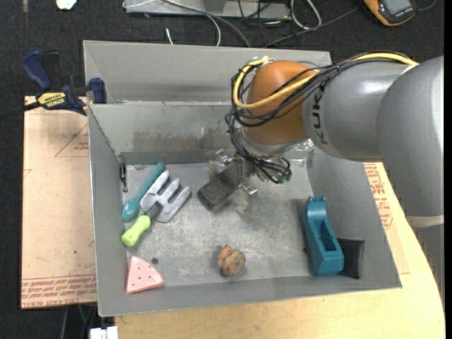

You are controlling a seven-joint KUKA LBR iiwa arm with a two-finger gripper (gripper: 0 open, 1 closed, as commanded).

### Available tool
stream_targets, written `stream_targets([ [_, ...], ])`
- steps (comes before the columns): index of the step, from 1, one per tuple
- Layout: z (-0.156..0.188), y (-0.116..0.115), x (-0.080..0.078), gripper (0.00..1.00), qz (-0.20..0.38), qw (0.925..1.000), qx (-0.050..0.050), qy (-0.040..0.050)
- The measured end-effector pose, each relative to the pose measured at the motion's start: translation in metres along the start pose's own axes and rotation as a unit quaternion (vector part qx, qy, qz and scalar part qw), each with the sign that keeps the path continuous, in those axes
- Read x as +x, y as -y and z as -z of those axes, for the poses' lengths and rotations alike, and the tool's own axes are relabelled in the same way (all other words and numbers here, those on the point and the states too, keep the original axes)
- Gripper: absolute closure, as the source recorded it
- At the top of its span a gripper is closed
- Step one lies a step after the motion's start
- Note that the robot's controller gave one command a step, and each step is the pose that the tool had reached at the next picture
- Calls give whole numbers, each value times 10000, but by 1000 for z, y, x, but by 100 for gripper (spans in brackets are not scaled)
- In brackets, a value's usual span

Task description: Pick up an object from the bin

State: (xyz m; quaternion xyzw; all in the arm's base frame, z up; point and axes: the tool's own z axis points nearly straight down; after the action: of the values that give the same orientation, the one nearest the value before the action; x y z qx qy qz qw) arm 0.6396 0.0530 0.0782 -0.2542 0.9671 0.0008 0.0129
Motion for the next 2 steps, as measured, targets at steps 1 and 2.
stream_targets([
  [1,-5,1,-8,0,698,9976,-5,-3],
  [2,-8,3,-7,100,-791,9969,-12,9],
])
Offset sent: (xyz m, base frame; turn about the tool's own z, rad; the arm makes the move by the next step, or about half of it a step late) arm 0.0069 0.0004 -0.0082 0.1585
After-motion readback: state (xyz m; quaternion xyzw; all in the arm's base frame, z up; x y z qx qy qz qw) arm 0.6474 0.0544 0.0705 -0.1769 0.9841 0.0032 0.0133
